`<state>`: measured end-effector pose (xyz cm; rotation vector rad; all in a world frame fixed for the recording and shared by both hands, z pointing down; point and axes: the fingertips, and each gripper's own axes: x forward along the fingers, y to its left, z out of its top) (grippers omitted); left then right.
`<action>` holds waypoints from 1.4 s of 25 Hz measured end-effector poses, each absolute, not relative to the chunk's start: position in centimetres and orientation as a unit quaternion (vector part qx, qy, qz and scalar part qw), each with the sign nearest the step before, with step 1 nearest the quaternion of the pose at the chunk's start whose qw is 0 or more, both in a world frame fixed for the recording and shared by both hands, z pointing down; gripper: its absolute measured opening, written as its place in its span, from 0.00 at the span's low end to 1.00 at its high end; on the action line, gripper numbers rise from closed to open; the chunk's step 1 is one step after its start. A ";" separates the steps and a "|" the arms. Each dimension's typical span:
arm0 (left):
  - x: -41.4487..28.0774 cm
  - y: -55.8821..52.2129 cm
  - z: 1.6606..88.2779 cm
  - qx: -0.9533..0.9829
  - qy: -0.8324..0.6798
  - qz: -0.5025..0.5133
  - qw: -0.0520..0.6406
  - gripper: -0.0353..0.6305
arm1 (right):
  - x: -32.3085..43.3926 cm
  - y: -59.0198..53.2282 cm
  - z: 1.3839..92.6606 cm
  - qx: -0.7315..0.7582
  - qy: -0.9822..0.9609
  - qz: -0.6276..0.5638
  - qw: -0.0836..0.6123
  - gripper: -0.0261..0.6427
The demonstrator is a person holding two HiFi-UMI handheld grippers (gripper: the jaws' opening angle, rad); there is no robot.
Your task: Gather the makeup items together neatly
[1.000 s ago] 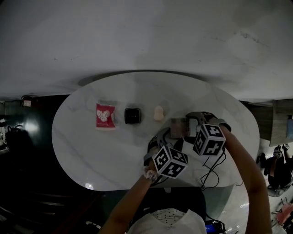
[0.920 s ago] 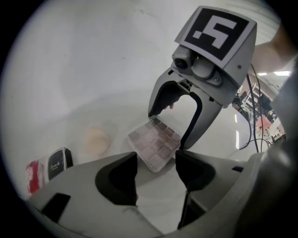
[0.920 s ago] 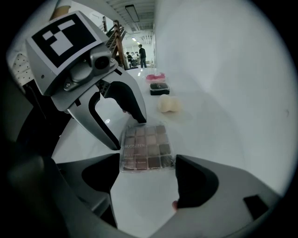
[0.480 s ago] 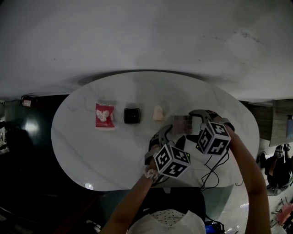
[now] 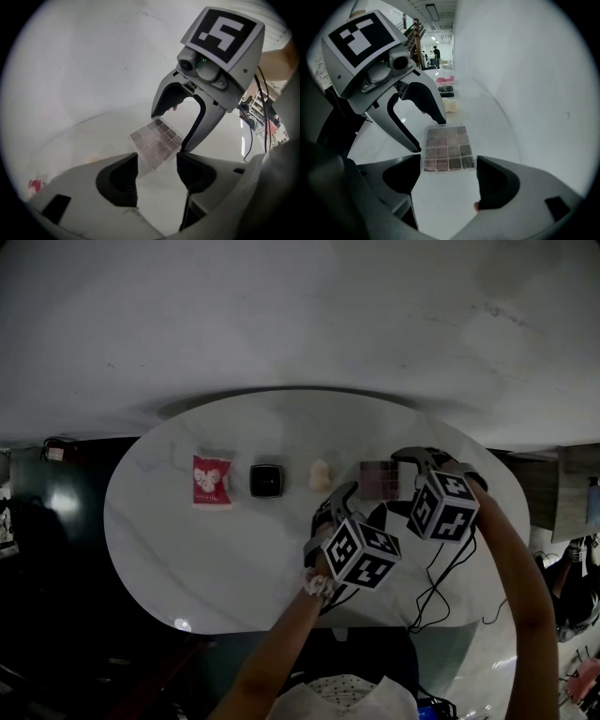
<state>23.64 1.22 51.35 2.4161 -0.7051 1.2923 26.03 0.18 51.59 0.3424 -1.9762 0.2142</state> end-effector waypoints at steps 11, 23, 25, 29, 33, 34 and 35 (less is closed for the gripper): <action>23.7 1.3 53.0 0.832 -0.238 0.478 0.153 0.47 | 26.2 0.4 53.4 0.153 -0.826 0.117 0.529 0.63; 23.6 1.5 53.1 0.831 -0.249 0.476 0.142 0.47 | 26.4 0.4 53.6 0.157 -0.826 0.137 0.524 0.64; 23.5 1.5 53.0 0.832 -0.254 0.473 0.140 0.47 | 26.4 0.4 53.6 0.158 -0.827 0.138 0.522 0.64; 23.3 1.5 52.9 0.831 -0.256 0.476 0.130 0.47 | 26.3 0.3 53.6 0.172 -0.828 0.144 0.514 0.64; 23.0 1.5 52.9 0.830 -0.260 0.474 0.132 0.48 | 26.3 0.3 53.6 0.180 -0.828 0.144 0.511 0.65; 22.9 1.5 52.9 0.830 -0.262 0.474 0.132 0.48 | 26.4 0.2 53.6 0.181 -0.828 0.143 0.511 0.65; 22.9 1.5 53.0 0.830 -0.263 0.474 0.130 0.48 | 26.4 0.2 53.6 0.182 -0.828 0.142 0.510 0.66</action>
